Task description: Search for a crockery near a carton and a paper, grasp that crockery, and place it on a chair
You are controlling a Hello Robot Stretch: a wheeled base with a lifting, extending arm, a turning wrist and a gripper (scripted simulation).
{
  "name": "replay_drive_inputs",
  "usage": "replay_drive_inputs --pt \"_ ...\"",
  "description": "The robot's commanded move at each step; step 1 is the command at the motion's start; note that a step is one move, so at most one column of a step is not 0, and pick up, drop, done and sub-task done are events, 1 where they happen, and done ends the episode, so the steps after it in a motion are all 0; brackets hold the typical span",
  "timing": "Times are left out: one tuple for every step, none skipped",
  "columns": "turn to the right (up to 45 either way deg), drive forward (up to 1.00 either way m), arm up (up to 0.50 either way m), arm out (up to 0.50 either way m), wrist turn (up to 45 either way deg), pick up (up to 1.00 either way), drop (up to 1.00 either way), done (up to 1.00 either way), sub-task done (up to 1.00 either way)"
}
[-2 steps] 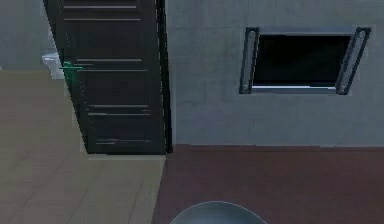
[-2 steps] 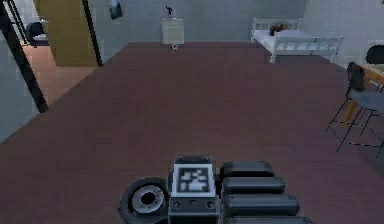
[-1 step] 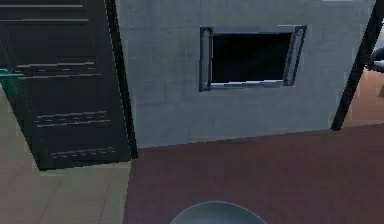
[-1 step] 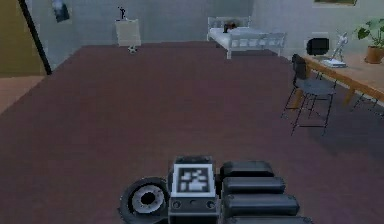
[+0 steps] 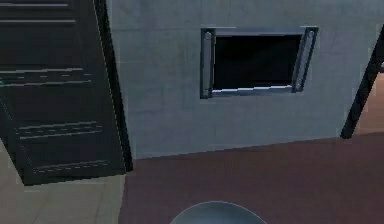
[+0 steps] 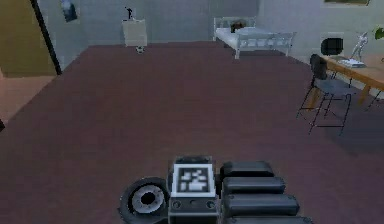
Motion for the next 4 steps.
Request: replay_drive_inputs --pt "-45.0 0.0 0.0 0.0 0.0 0.0 0.0 0.0 0.0" --pt "-3.0 0.0 0.0 0.0 0.0 0.0 0.0 0.0 0.0" --pt "0.0 0.3 0.0 0.0 0.0 0.0 0.0 0.0 0.0" --pt "42.0 0.0 0.0 0.0 0.0 0.0 0.0 0.0 0.0"
